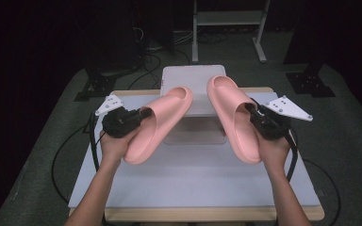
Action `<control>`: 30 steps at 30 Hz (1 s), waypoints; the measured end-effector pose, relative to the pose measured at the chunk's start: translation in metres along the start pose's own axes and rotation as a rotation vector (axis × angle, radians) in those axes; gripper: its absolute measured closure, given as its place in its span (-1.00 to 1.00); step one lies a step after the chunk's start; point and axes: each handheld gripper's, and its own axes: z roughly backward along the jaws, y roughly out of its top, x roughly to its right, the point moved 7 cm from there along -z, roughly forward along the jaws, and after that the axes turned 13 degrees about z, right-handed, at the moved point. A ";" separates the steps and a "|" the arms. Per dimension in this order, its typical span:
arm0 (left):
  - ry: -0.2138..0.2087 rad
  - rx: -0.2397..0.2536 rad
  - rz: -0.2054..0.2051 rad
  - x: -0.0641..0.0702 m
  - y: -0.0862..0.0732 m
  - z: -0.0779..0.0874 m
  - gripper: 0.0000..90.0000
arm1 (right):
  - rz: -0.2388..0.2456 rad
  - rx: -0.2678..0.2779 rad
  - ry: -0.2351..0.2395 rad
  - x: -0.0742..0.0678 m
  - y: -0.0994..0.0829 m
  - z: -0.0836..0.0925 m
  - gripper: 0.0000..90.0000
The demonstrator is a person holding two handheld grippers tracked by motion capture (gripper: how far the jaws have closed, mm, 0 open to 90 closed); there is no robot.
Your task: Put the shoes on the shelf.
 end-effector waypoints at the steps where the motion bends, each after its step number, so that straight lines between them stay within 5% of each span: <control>1: 0.001 0.000 0.005 -0.001 0.002 -0.002 0.85 | -0.002 -0.001 0.000 0.000 0.001 -0.002 0.84; 30: 0.112 -0.019 0.044 -0.023 0.039 -0.047 0.85 | -0.025 -0.052 0.002 0.005 0.023 -0.062 0.84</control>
